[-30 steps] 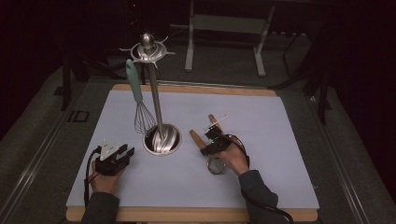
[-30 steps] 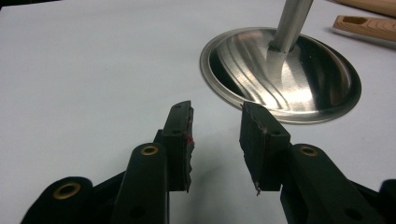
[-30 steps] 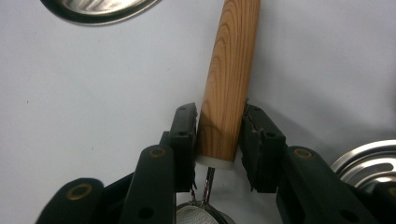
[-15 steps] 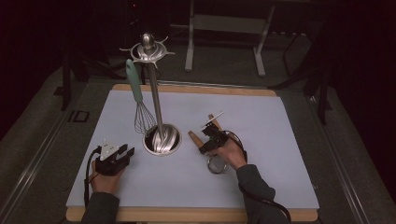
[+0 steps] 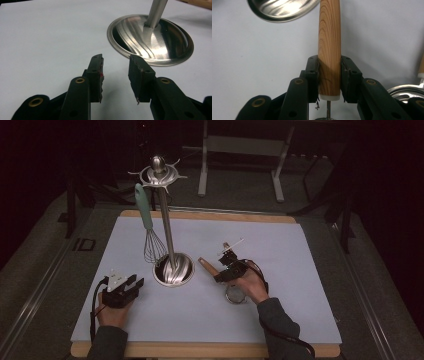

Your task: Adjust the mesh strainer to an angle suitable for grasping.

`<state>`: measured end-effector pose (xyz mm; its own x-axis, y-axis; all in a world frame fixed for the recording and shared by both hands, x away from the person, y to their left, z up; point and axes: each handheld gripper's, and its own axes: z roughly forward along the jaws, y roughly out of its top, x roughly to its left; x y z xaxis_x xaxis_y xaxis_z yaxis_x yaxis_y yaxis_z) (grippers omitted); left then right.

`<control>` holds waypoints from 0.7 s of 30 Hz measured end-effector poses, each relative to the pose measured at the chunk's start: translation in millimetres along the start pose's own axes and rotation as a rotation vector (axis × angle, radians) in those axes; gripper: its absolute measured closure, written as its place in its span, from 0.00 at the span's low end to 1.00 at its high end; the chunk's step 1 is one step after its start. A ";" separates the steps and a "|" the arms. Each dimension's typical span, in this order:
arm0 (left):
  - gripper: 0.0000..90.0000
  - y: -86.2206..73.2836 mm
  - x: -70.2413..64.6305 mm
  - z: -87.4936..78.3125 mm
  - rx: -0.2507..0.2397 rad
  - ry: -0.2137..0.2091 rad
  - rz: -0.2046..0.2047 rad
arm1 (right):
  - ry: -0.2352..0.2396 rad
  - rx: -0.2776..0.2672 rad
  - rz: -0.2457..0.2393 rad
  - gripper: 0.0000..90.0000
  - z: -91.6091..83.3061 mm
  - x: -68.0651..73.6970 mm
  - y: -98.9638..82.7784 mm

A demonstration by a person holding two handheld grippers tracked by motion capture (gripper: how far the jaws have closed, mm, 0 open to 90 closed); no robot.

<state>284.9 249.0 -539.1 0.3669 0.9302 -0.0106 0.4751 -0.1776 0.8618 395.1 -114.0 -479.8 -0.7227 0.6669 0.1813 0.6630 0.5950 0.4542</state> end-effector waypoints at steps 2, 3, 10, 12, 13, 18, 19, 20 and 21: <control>0.72 0.0 0.1 0.0 0.000 0.000 -0.001 | 0.001 -0.013 -0.017 0.78 -3.9 1.4 0.2; 0.72 0.0 0.0 0.0 0.000 0.000 0.000 | 0.000 -0.016 -0.019 0.78 -5.8 2.6 0.4; 0.72 0.0 0.0 0.0 0.000 0.000 0.000 | 0.005 -0.068 -0.041 0.78 -16.1 6.0 2.1; 0.72 0.0 0.1 0.0 0.001 0.000 0.000 | 0.008 -0.076 -0.047 0.78 -18.3 6.9 2.6; 0.72 0.0 0.1 0.0 0.001 0.000 0.000 | 0.011 -0.078 -0.055 0.78 -19.2 7.2 2.7; 0.72 0.0 0.1 0.0 0.001 0.000 -0.001 | 0.012 -0.098 -0.074 0.78 -25.0 10.1 3.3; 0.72 0.0 0.1 0.0 0.001 0.000 -0.001 | 0.010 -0.102 -0.076 0.78 -26.4 11.0 3.5; 0.72 0.0 0.1 0.0 0.001 0.000 -0.001 | 0.010 -0.110 -0.082 0.78 -27.8 12.2 3.9; 0.72 0.0 0.1 0.0 0.001 0.000 -0.001 | 0.011 -0.114 -0.086 0.78 -28.8 12.9 4.2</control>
<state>284.9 249.1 -539.1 0.3663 0.9304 -0.0111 0.4759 -0.1771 0.8615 382.9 -115.8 -450.4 -0.7787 0.6100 0.1465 0.5721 0.5947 0.5648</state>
